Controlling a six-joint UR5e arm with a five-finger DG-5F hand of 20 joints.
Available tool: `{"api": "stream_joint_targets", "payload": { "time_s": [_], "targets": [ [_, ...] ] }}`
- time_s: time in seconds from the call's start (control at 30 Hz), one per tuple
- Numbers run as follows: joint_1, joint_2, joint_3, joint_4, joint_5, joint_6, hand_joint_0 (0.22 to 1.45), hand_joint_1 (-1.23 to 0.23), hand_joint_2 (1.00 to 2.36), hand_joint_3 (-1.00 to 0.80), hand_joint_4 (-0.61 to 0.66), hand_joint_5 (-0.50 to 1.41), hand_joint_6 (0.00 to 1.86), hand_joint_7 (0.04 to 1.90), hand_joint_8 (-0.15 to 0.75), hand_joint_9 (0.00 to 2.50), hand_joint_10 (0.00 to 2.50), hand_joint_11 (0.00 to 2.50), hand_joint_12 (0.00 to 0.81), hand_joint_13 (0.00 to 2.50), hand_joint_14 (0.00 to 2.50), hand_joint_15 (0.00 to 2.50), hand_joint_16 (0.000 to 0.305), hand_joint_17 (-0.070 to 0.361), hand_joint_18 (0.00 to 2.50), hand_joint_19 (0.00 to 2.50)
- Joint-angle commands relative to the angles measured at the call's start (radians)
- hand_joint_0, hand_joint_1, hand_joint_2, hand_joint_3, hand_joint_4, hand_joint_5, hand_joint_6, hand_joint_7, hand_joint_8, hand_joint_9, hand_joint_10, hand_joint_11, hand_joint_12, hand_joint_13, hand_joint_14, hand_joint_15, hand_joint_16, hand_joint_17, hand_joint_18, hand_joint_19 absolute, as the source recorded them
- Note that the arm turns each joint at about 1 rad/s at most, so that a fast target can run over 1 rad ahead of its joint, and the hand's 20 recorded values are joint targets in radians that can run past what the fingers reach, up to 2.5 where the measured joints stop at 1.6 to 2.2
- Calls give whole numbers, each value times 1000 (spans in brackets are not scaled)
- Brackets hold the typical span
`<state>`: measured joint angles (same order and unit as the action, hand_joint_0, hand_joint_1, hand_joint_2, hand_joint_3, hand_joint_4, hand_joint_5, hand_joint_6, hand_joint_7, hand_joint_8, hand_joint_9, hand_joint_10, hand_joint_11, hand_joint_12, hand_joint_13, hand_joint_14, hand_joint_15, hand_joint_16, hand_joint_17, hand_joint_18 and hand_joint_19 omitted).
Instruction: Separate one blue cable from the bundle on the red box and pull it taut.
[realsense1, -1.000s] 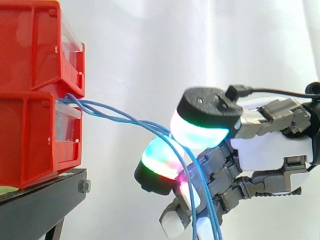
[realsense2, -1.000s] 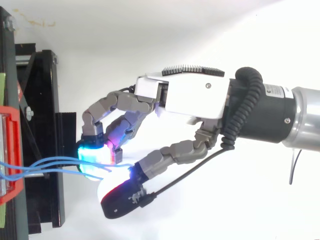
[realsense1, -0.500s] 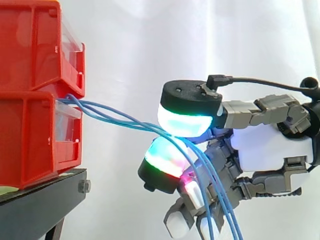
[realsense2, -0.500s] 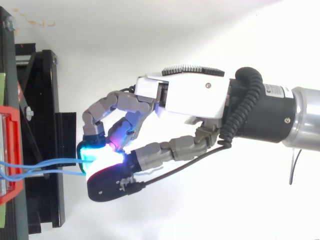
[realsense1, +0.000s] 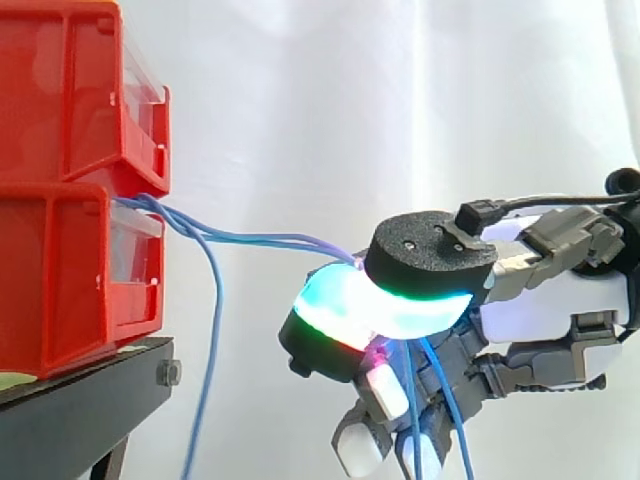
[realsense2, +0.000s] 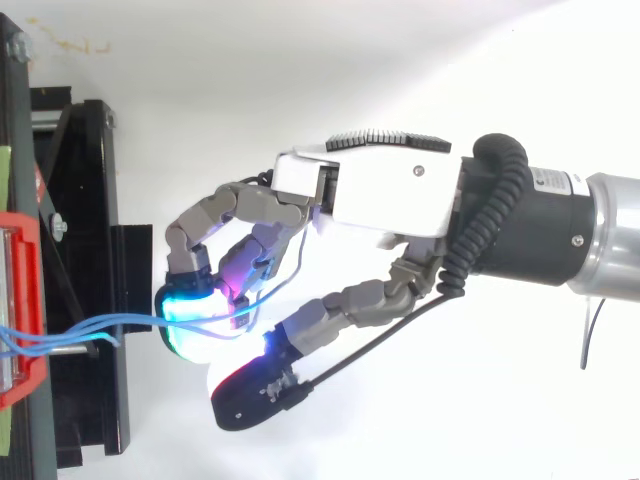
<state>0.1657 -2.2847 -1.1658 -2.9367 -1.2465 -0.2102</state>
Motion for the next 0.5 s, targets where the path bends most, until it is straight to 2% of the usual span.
{"api": "stream_joint_targets", "payload": {
  "time_s": [0.0, 0.1, 0.17, 0.3, 0.37, 0.43, 0.47],
  "targets": [
    [0, 1, 0, -5, -1, 0, 575, -873, 1000, -500, 110, -178, 906, 1087, 329, 957, 15, 791, 388, 856, 15, 486, 45, 101, 848, 527],
    [0, 1, 0, -5, -1, 0, 478, -762, 1000, -500, 135, -170, 902, 1081, 360, 994, 16, 786, 425, 877, 16, 488, 51, 115, 879, 534],
    [-2, 1, 0, -5, -1, 0, 443, -626, 1000, -500, 148, -164, 897, 1067, 384, 1019, 15, 770, 449, 896, 15, 499, 55, 124, 901, 542],
    [-2, 5, 0, -7, 1, 0, 426, -494, 1000, -500, 145, -159, 886, 1064, 396, 1042, 14, 771, 464, 912, 13, 502, 59, 132, 913, 561],
    [-2, 8, 0, -12, 1, -2, 483, -413, 1000, -500, 123, -158, 874, 1100, 377, 1040, 14, 786, 436, 897, 14, 510, 54, 121, 862, 592],
    [-2, 8, 0, -19, -1, -2, 530, -467, 1002, -476, 119, -159, 868, 1143, 360, 1037, 17, 788, 419, 883, 17, 513, 50, 114, 833, 625],
    [-2, 8, 0, -22, -1, -2, 557, -541, 1009, -377, 119, -159, 867, 1159, 357, 1038, 16, 793, 414, 884, 16, 521, 49, 110, 825, 625]
  ]
}}
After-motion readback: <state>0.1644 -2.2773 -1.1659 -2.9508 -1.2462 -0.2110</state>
